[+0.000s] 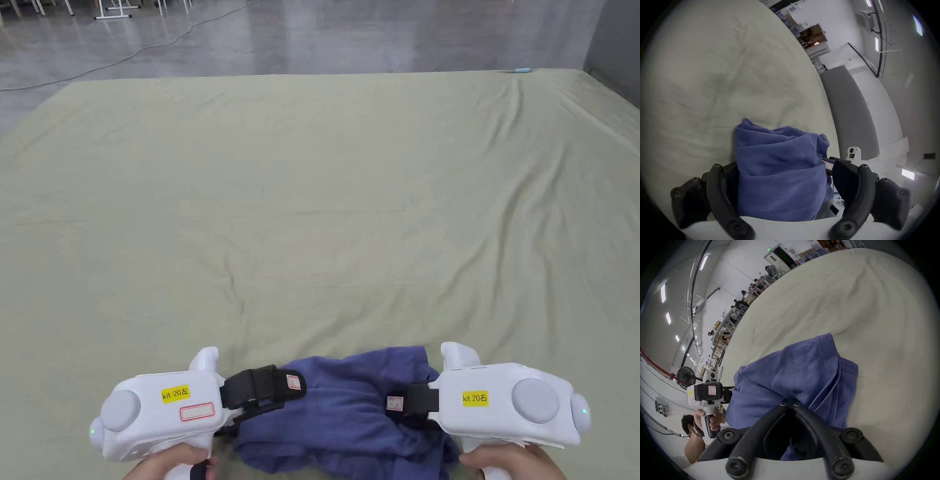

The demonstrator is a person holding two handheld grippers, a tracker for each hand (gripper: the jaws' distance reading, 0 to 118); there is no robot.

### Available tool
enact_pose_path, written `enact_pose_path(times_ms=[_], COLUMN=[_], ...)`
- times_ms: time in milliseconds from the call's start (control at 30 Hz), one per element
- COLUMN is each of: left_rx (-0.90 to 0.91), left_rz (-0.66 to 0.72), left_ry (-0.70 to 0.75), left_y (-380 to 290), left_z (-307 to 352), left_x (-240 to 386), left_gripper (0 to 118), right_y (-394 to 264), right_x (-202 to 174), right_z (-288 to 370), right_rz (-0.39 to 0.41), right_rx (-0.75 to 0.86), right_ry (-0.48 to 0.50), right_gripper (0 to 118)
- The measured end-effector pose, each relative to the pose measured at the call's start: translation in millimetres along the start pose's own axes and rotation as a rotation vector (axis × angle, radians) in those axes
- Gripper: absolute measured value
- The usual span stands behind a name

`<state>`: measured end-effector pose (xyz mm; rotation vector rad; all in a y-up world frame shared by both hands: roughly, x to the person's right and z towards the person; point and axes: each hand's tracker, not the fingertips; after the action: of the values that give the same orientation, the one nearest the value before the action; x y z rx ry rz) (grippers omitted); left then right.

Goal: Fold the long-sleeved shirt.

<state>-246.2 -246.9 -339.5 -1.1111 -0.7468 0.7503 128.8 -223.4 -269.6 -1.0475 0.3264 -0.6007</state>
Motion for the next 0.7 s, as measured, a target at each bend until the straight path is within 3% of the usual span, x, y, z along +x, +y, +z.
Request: enact_pose_path(times_ms=[33, 67, 167, 267, 433, 567, 700], left_rx=[0.000, 0.003, -0.030, -0.021, 0.007, 0.039, 0.091], left_rz=[-0.014, -0.021, -0.024, -0.130, -0.114, -0.166, -0.178], left_ry=[-0.001, -0.002, -0.024, 0.054, 0.026, 0.066, 0.124], left_y=[-0.9, -1.9, -5.5, -8.6, 5.5, 19.2, 39.1], left_z=[-1.2, -0.6, -3.2, -2.7, 20.4, 52.3, 104.3], left_x=[2.3, 4.1, 7.0, 20.1, 27.0, 31.0, 16.4], left_gripper=[21, 10, 9, 9, 9, 9, 9], right_y=[0.0, 0.1, 0.5, 0.3, 7.5, 18.6, 22.1], right_x=[0.5, 0.9, 2.3, -0.4, -21.6, -74.2, -150.6], right_z=[0.1, 0.1, 0.4, 1.0, 13.3, 28.0, 16.3], right_rz=[-0.003, -0.007, -0.011, -0.003, -0.033, 0.112, 0.344], right_rx=[0.000, 0.000, -0.001, -0.003, -0.013, 0.112, 0.195], right_ry=[0.002, 0.005, 0.010, -0.002, -0.029, -0.018, -0.076], right_gripper=[0, 0, 0, 0, 0, 0, 0])
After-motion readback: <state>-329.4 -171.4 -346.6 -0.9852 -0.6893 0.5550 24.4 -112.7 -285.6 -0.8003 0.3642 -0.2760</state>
